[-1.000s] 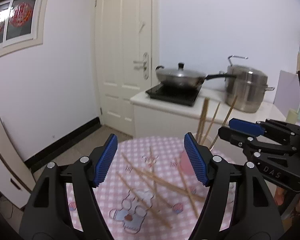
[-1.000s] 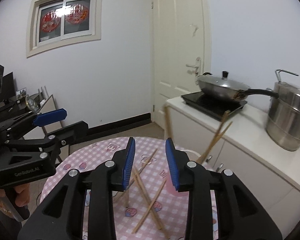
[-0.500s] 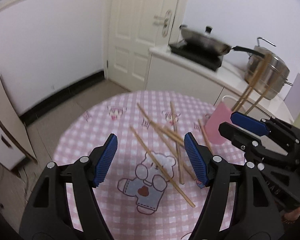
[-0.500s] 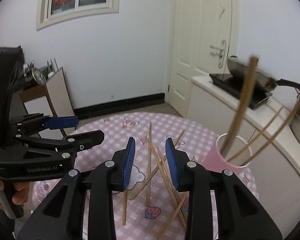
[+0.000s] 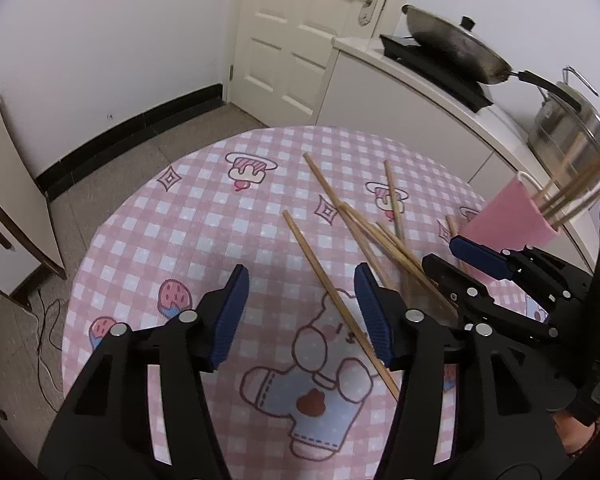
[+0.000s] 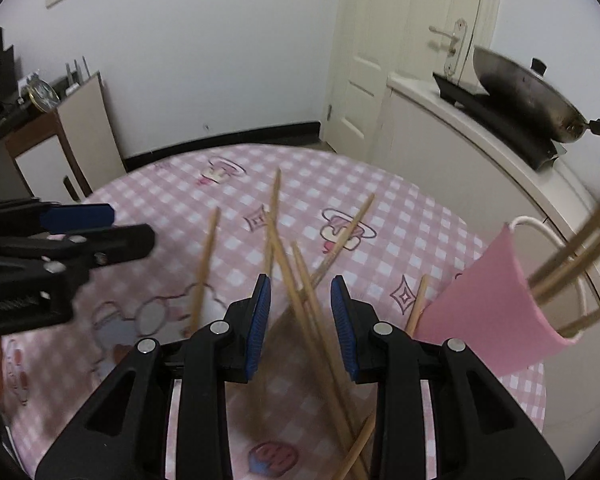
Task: Organize utensils
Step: 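Move both open tools back down to the chopsticks on the table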
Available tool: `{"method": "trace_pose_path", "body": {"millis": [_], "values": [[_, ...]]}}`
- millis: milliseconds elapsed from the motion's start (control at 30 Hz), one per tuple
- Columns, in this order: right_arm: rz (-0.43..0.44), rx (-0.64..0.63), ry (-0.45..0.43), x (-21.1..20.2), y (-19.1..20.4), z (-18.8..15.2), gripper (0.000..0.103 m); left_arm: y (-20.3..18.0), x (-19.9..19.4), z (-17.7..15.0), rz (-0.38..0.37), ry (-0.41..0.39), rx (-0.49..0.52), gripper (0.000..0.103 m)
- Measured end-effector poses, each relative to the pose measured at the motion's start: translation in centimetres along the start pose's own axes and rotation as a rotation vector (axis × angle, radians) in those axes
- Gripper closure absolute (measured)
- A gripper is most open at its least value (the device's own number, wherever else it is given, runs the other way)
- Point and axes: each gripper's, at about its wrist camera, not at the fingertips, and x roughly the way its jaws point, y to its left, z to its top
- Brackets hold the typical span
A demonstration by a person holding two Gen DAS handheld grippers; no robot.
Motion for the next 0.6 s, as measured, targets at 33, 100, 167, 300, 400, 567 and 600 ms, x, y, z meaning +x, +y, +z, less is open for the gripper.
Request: {"method": "trace_pose_path", "body": {"millis": [33, 100, 167, 300, 400, 567, 600], "values": [[-0.005, -0.002, 0.007, 0.3, -0.1, 0.1, 0.075, 0.1, 0.2, 0.1, 0.001, 0.004, -0.003, 0.051], [-0.007, 0.001, 0.015, 0.8, -0.2, 0.3, 0.076, 0.2, 0.8, 0.3, 0.005, 0.012, -0.007, 0.054], [-0.017, -0.001, 0.021, 1.6, -0.6, 0.6, 0.077, 0.1, 1.5, 0.6, 0.010, 0.023, -0.007, 0.055], [-0.029, -0.005, 0.056, 2.9, -0.9, 1.0, 0.077, -0.3, 2.7, 1.1, 0.021, 0.040, 0.006, 0.056], [-0.022, -0.006, 0.082, 3.5, -1.2, 0.6, 0.078, -0.5, 3.3, 1.4, 0.029, 0.049, 0.014, 0.056], [-0.015, -0.004, 0.098, 3.7, -1.8, 0.3, 0.079, -0.4, 4.2, 1.9, 0.046, 0.064, 0.012, 0.057], [-0.020, -0.004, 0.105, 3.7, -1.9, 0.2, 0.080, -0.4, 4.5, 2.0, 0.049, 0.071, 0.012, 0.060]]}}
